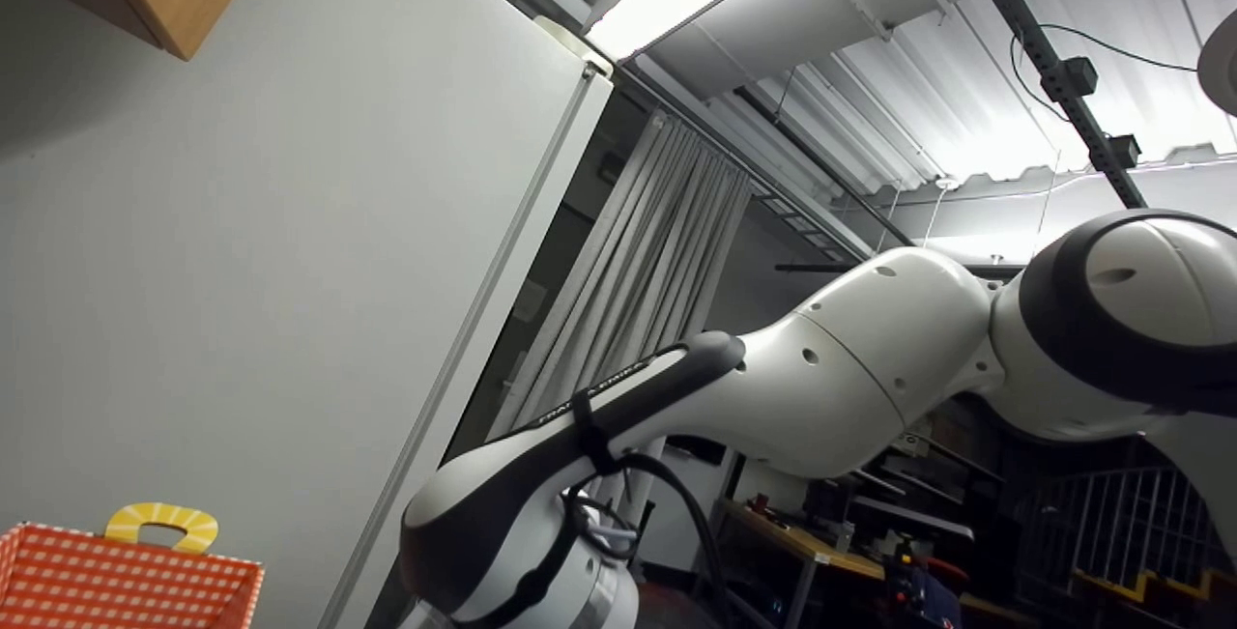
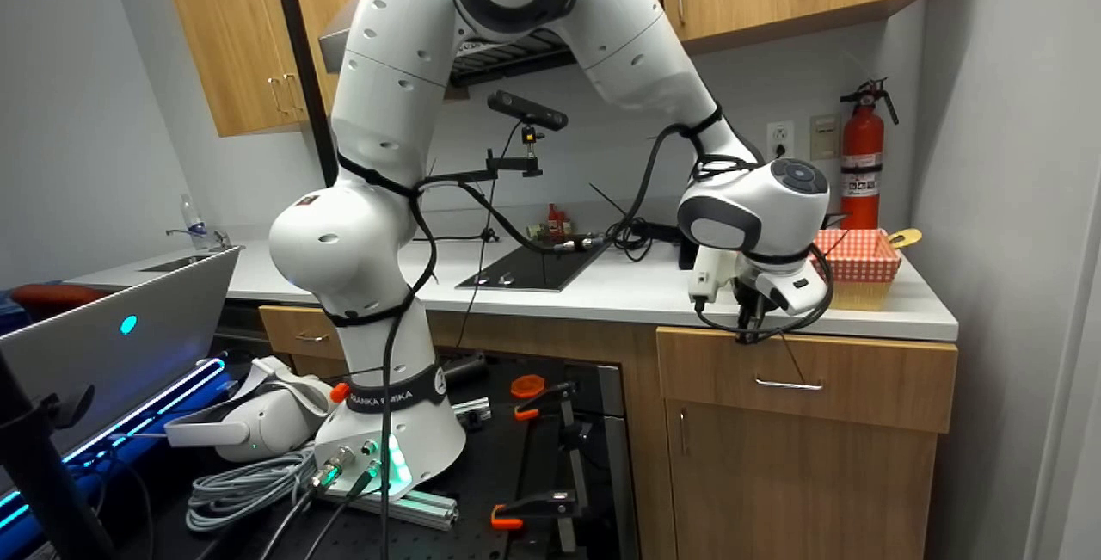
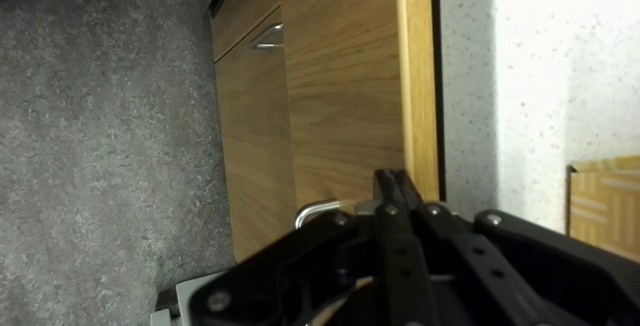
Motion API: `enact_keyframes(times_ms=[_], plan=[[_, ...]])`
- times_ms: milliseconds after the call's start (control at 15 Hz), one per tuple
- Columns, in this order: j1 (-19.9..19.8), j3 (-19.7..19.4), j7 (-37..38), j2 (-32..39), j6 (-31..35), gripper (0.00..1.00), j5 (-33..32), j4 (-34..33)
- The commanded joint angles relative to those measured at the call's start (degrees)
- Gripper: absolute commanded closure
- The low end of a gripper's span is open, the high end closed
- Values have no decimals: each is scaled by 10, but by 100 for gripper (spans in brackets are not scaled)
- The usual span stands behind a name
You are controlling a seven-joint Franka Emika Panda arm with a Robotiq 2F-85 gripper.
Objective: Close the drawer on the right
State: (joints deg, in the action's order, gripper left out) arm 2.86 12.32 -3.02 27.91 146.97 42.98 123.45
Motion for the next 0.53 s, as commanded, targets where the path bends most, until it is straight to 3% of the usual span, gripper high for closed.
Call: enact_keyframes(times_ms=[0,467], plan=[[-1,9,0,7,-6,100,19,-19],[-22,9,-25,-13,-14,100,49,-10]])
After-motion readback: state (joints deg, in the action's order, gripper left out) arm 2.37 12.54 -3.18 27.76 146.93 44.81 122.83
